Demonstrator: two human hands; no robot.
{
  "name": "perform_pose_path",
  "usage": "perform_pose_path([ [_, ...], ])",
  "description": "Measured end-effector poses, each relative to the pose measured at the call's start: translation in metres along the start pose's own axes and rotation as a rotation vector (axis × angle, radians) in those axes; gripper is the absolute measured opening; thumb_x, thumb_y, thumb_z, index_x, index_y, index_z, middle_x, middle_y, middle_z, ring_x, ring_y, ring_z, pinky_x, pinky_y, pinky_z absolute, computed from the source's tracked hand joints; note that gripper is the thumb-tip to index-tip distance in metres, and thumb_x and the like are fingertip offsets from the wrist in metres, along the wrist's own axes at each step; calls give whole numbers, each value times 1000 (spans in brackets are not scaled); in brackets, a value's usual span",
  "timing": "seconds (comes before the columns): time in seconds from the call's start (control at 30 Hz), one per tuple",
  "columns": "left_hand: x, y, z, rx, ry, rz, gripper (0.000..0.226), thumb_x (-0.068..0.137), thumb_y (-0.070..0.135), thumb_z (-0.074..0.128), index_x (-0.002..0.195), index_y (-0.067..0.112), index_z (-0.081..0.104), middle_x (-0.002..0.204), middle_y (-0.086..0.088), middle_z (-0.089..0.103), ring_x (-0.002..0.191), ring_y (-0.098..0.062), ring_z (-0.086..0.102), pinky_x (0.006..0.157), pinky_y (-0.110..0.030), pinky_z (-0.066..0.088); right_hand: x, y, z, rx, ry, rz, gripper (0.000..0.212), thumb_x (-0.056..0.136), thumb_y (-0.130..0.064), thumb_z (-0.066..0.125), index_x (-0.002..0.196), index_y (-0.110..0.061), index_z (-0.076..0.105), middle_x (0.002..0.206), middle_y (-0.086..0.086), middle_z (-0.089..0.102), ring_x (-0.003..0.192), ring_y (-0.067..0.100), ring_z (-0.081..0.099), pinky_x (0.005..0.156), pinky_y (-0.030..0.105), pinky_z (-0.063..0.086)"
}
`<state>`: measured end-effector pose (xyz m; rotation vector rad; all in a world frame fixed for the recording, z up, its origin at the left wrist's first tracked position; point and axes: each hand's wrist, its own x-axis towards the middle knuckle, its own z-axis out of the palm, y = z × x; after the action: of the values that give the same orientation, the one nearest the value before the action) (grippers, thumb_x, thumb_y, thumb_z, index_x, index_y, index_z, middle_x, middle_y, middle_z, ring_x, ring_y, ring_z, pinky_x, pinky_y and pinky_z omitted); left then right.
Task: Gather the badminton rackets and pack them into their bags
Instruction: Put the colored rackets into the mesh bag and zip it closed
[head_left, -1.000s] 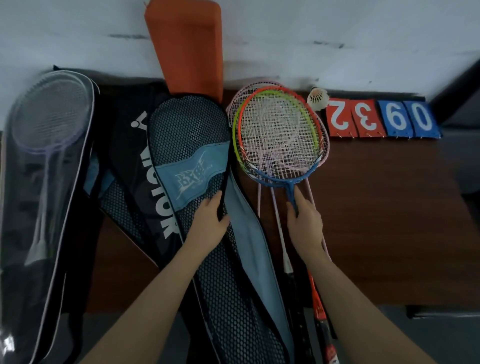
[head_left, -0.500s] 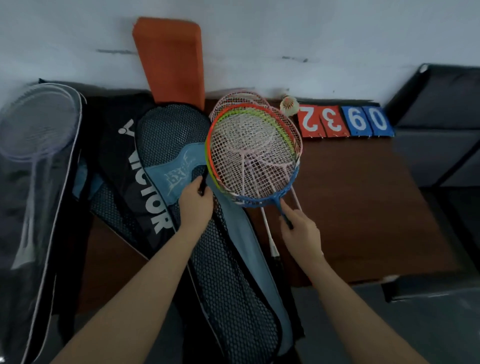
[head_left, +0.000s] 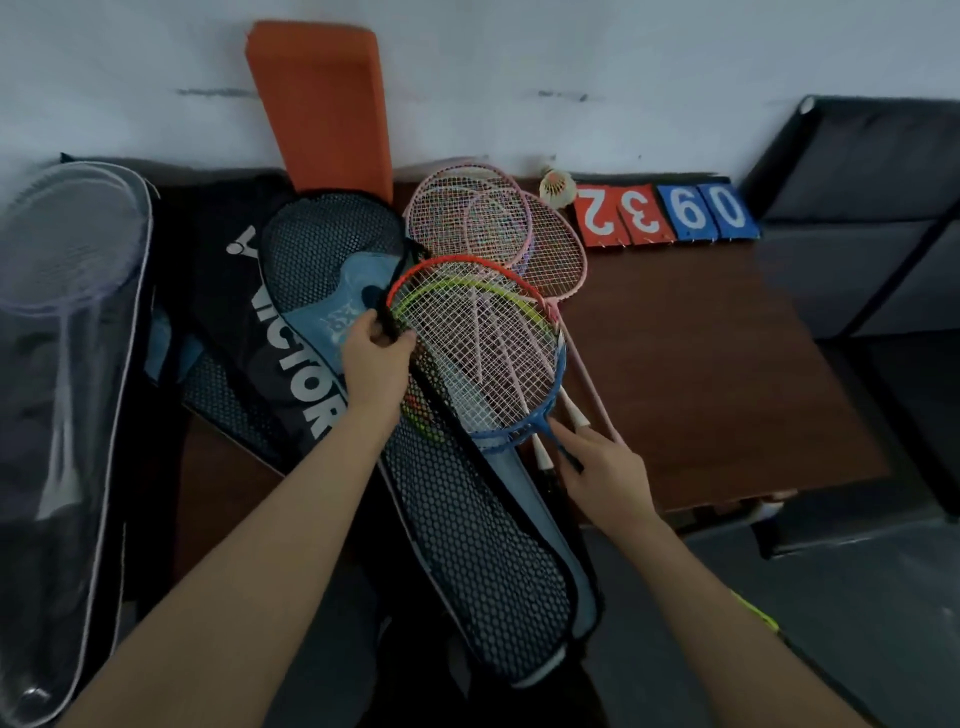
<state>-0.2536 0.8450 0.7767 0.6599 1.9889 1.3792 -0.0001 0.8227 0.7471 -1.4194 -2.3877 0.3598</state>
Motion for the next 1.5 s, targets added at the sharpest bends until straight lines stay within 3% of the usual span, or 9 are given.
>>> perform_pose_path([
  [0.1,-7,0,-4,-151,8,-92,44,83,9,66,124,5,49,98,3,56,88,-9,57,75,-18,47,0,-2,-1,4,6,-12,53,72,1,72,120,-21,63,60,-5,53,41,15,45,30,26,35],
  [0.2,-3,-6,-9,-332,24,-194,37,81,5,67,117,4,56,108,-10,62,97,-21,61,86,-30,52,-2,1,-2,-6,4,5,49,75,-4,72,119,-23,63,60,-8,51,44,7,38,34,19,23],
  [0.33,1,1,-13,-500,51,-227,16,84,-2,60,97,6,62,91,-5,64,86,-20,62,69,-22,51,-6,6,-6,-7,15,-15,46,78,-7,67,119,-27,63,62,-10,54,49,11,50,54,19,32],
  [0.63,-3,22,-7,-780,-137,-283,18,87,-3,56,96,11,64,90,-5,68,80,-16,66,74,-29,55,-4,14,-15,21,-69,-39,41,81,-17,50,119,-25,63,72,-9,63,55,11,56,40,25,40],
  [0.87,-8,10,-7,-559,-189,-199,18,88,1,58,100,14,63,92,0,64,84,-14,62,74,-26,53,-7,16,-20,234,-150,45,38,86,-13,61,121,-28,62,75,-8,64,56,5,52,48,26,43],
  [0.97,-9,5,-4,-410,-173,-127,19,85,5,63,100,17,65,99,-3,66,95,-20,62,90,-37,51,1,9,-15,233,-231,55,42,85,-9,61,122,-30,60,77,-11,64,62,2,53,54,18,42],
  [1.07,-14,2,-5,-235,-177,-68,18,84,12,67,98,23,66,97,-1,67,92,-18,62,91,-38,51,14,-2,-6,154,-279,15,44,85,-10,58,124,-31,59,78,-4,64,67,11,55,53,35,47],
  [1.37,-32,-23,-20,-63,-146,-54,26,86,16,65,111,21,62,103,-1,64,98,-17,60,91,-39,51,63,-56,31,306,-188,120,44,86,-8,53,126,-26,57,73,6,59,66,20,54,55,39,46],
  [1.5,-25,-18,-35,215,-154,150,34,90,18,59,123,12,57,106,-2,62,93,-10,56,82,-18,44,77,-74,51,265,-158,82,44,87,-7,55,130,-20,54,74,6,51,65,17,47,53,27,38],
])
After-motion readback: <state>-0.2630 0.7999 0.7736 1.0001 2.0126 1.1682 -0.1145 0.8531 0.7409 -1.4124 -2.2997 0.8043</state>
